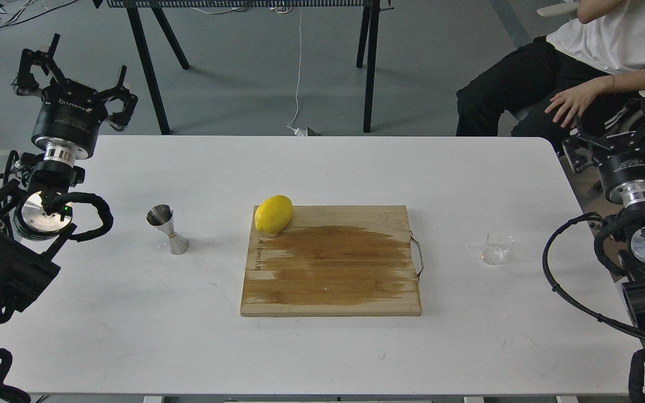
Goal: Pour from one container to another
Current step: 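Move the left gripper down toward the metal jigger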
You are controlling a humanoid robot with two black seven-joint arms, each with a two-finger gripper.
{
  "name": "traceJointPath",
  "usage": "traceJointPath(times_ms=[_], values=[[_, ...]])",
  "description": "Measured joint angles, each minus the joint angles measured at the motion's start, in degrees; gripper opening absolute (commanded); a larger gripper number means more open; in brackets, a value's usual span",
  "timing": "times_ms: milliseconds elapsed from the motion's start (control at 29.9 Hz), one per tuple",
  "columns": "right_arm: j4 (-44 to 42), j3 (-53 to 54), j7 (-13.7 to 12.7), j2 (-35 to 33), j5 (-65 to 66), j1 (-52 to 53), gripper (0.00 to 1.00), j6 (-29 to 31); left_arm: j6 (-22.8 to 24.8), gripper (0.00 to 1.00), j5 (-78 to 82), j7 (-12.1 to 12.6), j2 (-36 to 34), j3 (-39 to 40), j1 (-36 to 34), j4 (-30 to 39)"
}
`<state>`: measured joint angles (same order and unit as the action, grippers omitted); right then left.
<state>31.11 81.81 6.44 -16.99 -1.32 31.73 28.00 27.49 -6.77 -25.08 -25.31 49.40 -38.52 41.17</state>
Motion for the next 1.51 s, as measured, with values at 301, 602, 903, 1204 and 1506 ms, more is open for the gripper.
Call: traceJointPath(times_ms=[301, 602, 903, 1204, 1506], values=[[0.1, -0.3, 0.3, 0.0, 0.0, -0.3, 1.00, 0.0, 0.4, 1.00, 0.0, 0.2, 0.3, -0.5, -0.2, 0.2], [4.2, 0.6, 0.3, -0.2, 0.0, -1.6, 1.00, 0.0, -1.5, 1.00, 4.4, -0.1, -6.3, -0.6, 5.7, 14.8], [5.0, 0.9, 1.3, 0.2, -1.6, -3.6, 1.00, 0.0, -13.3, 1.00, 23.7, -0.1, -21.3, -1.5, 14.3, 38.1], [5.0, 1.0, 1.5, 0.1, -2.3, -3.8, 1.00, 0.0, -24.4, 0.99, 53.6, -1.3, -29.5, -3.0, 25.6, 48.5], [4.9, 1.8, 1.5, -0.8, -2.3, -4.8, 1.00, 0.0, -43.2, 0.91, 89.3, -0.7, -28.6, -12.2, 29.0, 45.0]])
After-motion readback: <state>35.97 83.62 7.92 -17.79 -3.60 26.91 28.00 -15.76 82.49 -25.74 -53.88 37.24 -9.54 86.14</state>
